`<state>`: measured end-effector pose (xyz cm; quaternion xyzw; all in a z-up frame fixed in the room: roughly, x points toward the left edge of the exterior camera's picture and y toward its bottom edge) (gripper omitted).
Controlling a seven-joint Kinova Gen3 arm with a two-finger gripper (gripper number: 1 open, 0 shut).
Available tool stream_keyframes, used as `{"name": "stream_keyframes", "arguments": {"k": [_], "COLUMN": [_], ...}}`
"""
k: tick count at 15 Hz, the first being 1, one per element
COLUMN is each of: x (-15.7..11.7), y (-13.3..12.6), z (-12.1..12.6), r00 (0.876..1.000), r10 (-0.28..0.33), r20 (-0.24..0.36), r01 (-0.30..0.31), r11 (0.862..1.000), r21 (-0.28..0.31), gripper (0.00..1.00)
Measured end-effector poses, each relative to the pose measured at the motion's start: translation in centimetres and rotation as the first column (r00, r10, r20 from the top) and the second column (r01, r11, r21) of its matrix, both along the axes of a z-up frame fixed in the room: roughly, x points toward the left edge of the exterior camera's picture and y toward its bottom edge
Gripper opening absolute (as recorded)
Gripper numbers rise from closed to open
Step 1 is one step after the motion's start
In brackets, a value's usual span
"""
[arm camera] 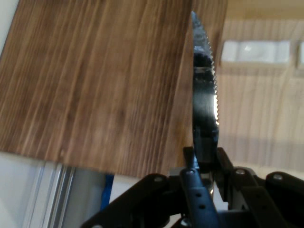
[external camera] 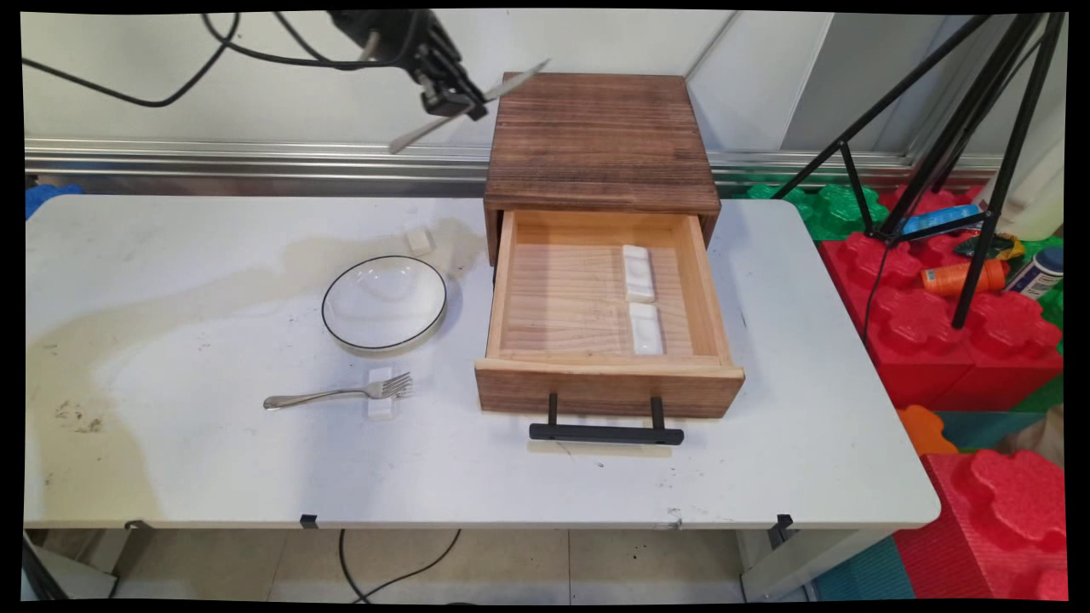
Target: Place the picked object into the drawer
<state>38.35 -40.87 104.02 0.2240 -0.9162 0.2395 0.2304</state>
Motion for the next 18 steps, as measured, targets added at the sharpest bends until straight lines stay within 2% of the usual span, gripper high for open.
{"name": "stream_keyframes", "arguments": {"k": [4,9,14,18], "x": [-5.1,-9.7,-12.8,-14.5], "y": [-0.9,-2.4,-4.0,-6.0], "z": [0.1,-1.0,-2.8,-5.6], "r00": [0.998,0.995,0.993,0.993], "r10": [-0.059,-0.095,-0.108,-0.112], "r20": [-0.009,-0.024,-0.036,-0.042], "r01": [0.059,0.096,0.11,0.115], "r11": [0.998,0.995,0.993,0.99], "r21": [0.005,0.022,0.045,0.078], "gripper": [0.0,0.0,0.0,0.0]}}
